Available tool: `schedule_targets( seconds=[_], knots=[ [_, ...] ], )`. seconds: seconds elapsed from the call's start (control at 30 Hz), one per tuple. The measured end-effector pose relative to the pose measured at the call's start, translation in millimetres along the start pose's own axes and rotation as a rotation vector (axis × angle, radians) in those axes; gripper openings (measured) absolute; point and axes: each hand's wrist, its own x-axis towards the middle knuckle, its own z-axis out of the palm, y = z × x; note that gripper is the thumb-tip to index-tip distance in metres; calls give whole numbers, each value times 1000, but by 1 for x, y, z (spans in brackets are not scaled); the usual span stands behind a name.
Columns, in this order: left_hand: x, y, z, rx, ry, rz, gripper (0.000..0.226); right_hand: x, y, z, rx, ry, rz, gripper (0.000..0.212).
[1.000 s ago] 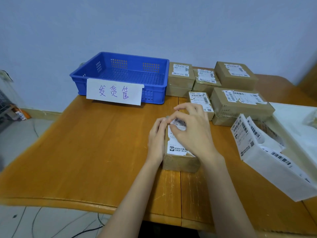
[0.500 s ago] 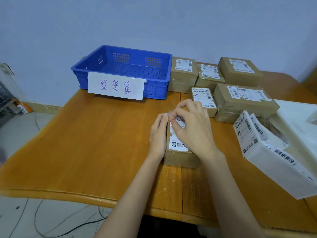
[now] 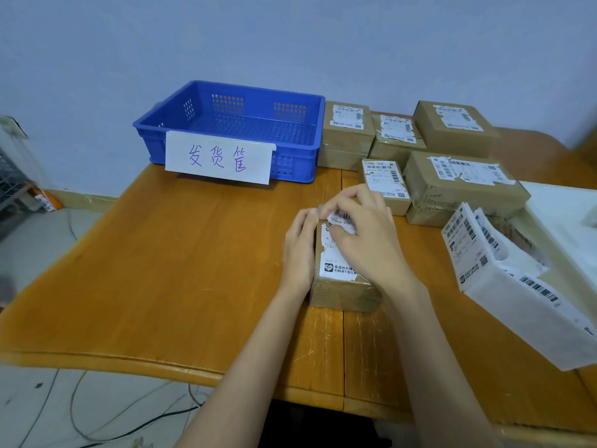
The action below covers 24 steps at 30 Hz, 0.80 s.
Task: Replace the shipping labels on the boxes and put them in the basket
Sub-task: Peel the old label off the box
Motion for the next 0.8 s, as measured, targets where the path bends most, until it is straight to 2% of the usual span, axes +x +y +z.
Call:
schedule_targets(
  seconds=[0.17, 0.4, 0.67, 0.8],
  knots=[
    [-1, 2, 0, 5, -5, 7, 24, -1, -2, 2, -136, -15, -65, 12],
    [0, -1, -1, -11, -21, 14, 25, 0, -2, -2, -37, 20, -53, 21],
    [-1, 3, 0, -9, -15, 0, 26, -1, -1, 1, -235, 48, -102, 7],
    [-2, 6, 0, -60, 4, -24, 22, 2, -2, 3, -322, 29, -149, 9]
  ],
)
